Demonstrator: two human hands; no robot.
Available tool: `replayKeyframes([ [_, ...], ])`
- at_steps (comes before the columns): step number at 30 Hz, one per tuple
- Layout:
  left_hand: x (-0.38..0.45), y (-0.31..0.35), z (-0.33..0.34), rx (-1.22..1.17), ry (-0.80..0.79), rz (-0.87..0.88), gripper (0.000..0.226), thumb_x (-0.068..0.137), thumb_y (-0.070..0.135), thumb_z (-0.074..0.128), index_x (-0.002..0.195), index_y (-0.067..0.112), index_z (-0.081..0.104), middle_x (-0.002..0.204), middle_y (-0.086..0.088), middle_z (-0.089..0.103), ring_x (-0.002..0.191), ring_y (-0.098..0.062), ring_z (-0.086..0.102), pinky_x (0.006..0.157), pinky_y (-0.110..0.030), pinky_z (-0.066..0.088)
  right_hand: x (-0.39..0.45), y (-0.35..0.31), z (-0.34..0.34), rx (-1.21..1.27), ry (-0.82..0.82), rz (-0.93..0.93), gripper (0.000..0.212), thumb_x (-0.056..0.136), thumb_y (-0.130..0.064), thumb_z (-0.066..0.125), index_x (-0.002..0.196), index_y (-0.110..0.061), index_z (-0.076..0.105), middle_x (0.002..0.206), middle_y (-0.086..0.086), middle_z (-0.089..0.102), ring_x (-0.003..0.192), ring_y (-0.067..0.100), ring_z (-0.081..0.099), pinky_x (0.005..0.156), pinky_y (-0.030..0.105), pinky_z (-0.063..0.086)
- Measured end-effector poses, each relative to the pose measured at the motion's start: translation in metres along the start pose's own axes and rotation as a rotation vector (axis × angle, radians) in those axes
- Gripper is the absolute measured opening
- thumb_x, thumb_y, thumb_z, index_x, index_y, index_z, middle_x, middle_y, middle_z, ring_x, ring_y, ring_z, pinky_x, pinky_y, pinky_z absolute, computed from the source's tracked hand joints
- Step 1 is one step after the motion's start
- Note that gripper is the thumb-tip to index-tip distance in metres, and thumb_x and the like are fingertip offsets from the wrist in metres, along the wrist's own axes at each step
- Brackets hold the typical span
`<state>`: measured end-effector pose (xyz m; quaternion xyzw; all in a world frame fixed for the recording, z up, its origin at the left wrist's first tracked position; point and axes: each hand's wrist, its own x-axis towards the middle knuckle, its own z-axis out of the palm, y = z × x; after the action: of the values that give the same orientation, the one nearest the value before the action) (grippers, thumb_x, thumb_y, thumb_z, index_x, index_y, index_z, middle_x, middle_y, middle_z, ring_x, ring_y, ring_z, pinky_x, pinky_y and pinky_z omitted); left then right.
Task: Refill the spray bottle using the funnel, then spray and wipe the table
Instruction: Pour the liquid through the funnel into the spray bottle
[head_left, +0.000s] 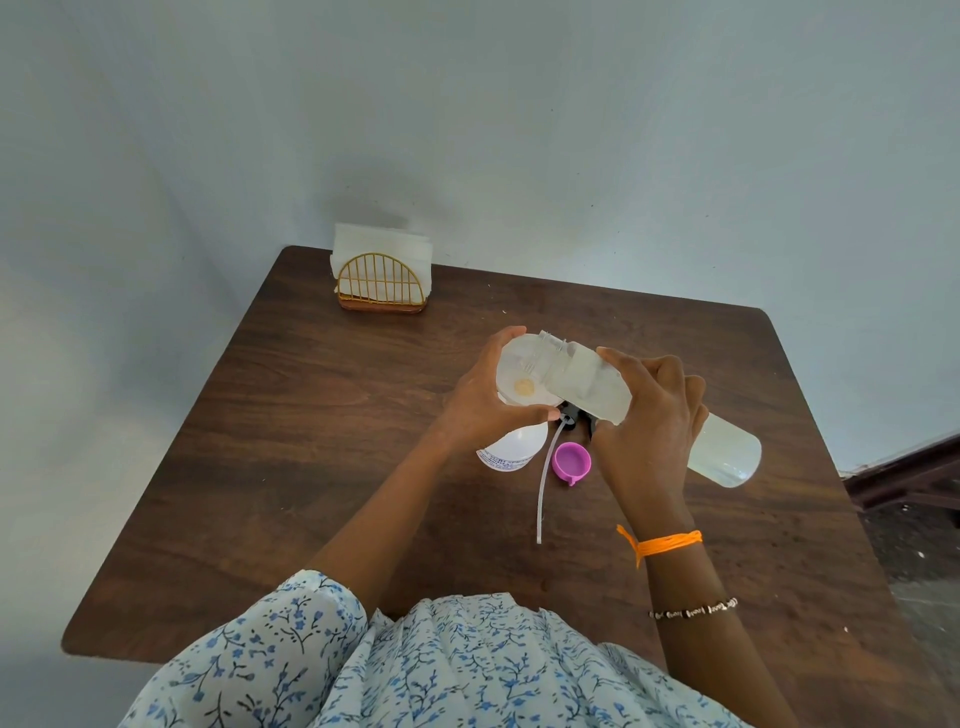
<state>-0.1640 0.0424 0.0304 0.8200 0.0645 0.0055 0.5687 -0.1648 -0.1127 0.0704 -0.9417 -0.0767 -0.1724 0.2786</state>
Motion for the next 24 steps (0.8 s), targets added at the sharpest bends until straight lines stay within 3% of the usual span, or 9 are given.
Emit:
replayKeyframes([
  [6, 0.0, 0.0001, 0.0003, 0.003, -0.001, 0.004, 0.091, 0.068, 0.027, 0.081, 0.138, 0.033, 0.022, 0.136, 0.011, 0.037, 0.111, -0.003, 0.036, 0.086, -0.022, 0.034, 0.0, -0.0007, -0.0011, 0.005, -0.004, 0.004, 0.066, 0.061, 0.012, 0.071, 0.118, -0.02, 0.061, 0.105, 0.009, 0.054, 0.103, 0.027, 0.042, 0.09, 0.042, 0.034],
  [10, -0.0003, -0.0005, -0.0005, -0.019, -0.006, 0.004, 0.09, 0.068, 0.026, 0.081, 0.137, 0.035, 0.023, 0.125, 0.018, 0.035, 0.113, -0.005, 0.037, 0.086, -0.023, 0.035, 0.0, 0.0008, -0.0003, -0.005, 0.008, -0.003, 0.068, 0.06, 0.013, 0.068, 0.118, -0.021, 0.061, 0.104, 0.007, 0.054, 0.101, 0.026, 0.041, 0.087, 0.035, 0.03],
  [13, 0.0001, -0.002, -0.0007, -0.019, -0.007, 0.006, 0.09, 0.068, 0.027, 0.081, 0.136, 0.036, 0.023, 0.133, 0.013, 0.036, 0.114, -0.005, 0.037, 0.087, -0.024, 0.035, 0.0006, 0.0015, -0.0001, -0.005, 0.014, -0.003, 0.068, 0.06, 0.013, 0.067, 0.118, -0.022, 0.061, 0.104, 0.007, 0.054, 0.1, 0.025, 0.041, 0.086, 0.035, 0.03],
  [16, 0.0004, -0.0016, -0.0006, -0.016, -0.003, 0.013, 0.089, 0.069, 0.027, 0.081, 0.135, 0.036, 0.023, 0.136, 0.012, 0.035, 0.114, -0.003, 0.035, 0.083, -0.018, 0.034, 0.0006, 0.0018, -0.0002, -0.003, 0.011, -0.001, 0.068, 0.06, 0.013, 0.068, 0.117, -0.021, 0.061, 0.104, 0.008, 0.054, 0.1, 0.026, 0.042, 0.086, 0.036, 0.03],
  [19, 0.0005, -0.0015, -0.0003, -0.019, -0.002, 0.02, 0.087, 0.069, 0.027, 0.08, 0.134, 0.037, 0.023, 0.125, 0.019, 0.034, 0.113, -0.003, 0.036, 0.075, -0.008, 0.032, 0.0004, 0.0019, -0.0002, -0.002, 0.008, -0.002, 0.067, 0.06, 0.013, 0.069, 0.117, -0.021, 0.061, 0.104, 0.008, 0.054, 0.101, 0.026, 0.042, 0.086, 0.034, 0.028],
  [24, 0.0021, -0.0033, 0.0001, -0.004, 0.007, 0.015, 0.088, 0.068, 0.029, 0.081, 0.134, 0.039, 0.023, 0.122, 0.022, 0.032, 0.112, -0.002, 0.036, 0.073, -0.007, 0.029, 0.0004, 0.0017, -0.0011, -0.005, 0.008, -0.007, 0.068, 0.06, 0.014, 0.067, 0.117, -0.022, 0.061, 0.104, 0.008, 0.053, 0.101, 0.027, 0.042, 0.085, 0.033, 0.027],
])
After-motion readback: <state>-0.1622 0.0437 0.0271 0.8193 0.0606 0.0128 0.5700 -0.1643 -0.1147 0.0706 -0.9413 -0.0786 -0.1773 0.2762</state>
